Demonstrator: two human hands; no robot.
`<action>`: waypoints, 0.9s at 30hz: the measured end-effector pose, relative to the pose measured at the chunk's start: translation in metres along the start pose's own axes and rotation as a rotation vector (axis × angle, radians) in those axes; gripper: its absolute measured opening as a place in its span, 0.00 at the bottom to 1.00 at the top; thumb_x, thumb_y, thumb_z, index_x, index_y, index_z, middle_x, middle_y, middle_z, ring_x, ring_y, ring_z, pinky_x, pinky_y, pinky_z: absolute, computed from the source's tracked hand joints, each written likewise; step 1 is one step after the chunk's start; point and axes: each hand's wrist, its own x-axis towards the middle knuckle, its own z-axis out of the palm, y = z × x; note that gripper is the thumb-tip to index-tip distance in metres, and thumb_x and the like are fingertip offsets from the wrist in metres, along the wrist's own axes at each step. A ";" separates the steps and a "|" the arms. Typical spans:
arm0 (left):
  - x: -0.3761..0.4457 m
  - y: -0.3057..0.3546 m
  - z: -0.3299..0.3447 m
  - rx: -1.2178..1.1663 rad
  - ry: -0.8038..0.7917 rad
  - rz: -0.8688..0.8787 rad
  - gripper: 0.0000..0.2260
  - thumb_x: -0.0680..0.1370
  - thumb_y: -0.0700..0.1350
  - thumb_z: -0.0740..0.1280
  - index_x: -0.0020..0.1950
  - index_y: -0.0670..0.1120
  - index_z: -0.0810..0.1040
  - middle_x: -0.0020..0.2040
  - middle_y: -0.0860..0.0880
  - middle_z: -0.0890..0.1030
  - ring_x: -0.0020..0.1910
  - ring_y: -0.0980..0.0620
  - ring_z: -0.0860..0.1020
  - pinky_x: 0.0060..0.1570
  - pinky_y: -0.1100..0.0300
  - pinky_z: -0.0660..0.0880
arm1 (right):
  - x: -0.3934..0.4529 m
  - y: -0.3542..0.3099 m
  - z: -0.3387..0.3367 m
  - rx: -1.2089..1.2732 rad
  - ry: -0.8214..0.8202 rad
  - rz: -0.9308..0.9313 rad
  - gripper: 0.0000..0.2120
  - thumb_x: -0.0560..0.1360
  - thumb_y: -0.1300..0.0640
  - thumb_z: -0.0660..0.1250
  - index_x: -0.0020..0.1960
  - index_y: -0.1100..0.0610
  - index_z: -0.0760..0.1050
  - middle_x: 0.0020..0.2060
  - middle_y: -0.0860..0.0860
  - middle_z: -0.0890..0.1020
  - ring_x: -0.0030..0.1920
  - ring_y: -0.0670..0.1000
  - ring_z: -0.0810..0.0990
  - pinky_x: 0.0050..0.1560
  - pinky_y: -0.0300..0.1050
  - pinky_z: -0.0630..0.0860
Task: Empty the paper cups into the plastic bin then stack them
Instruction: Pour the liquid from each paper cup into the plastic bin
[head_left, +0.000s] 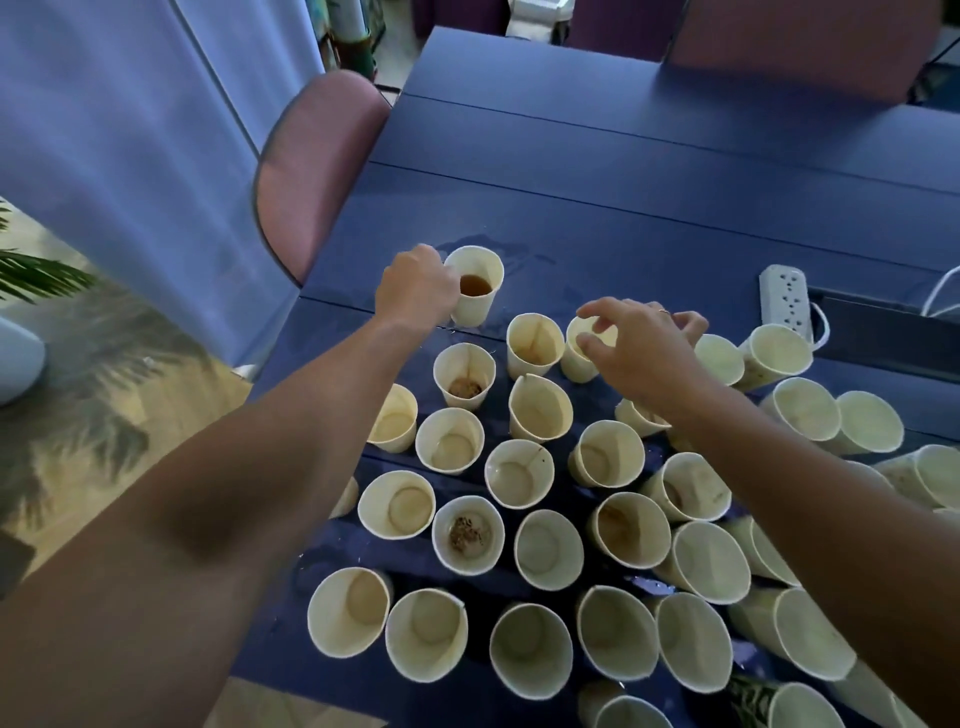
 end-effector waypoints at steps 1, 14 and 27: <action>-0.003 0.006 -0.007 0.001 0.011 0.017 0.13 0.79 0.48 0.60 0.42 0.41 0.75 0.43 0.42 0.81 0.42 0.41 0.76 0.36 0.55 0.66 | -0.003 -0.001 -0.002 0.015 -0.008 -0.012 0.14 0.81 0.46 0.62 0.66 0.43 0.74 0.56 0.44 0.80 0.64 0.51 0.73 0.64 0.59 0.56; -0.111 0.170 -0.081 -0.019 0.037 0.312 0.17 0.69 0.54 0.59 0.36 0.42 0.78 0.34 0.47 0.82 0.39 0.45 0.80 0.41 0.53 0.78 | -0.046 0.015 -0.082 0.690 -0.019 -0.087 0.41 0.69 0.45 0.78 0.75 0.47 0.59 0.63 0.44 0.76 0.61 0.45 0.75 0.59 0.44 0.72; -0.274 0.321 -0.039 -0.207 -0.074 0.472 0.20 0.72 0.55 0.60 0.39 0.39 0.81 0.36 0.45 0.85 0.41 0.44 0.83 0.48 0.48 0.81 | -0.160 0.154 -0.183 0.829 0.357 -0.119 0.36 0.66 0.52 0.80 0.67 0.52 0.66 0.55 0.44 0.80 0.53 0.42 0.80 0.53 0.44 0.79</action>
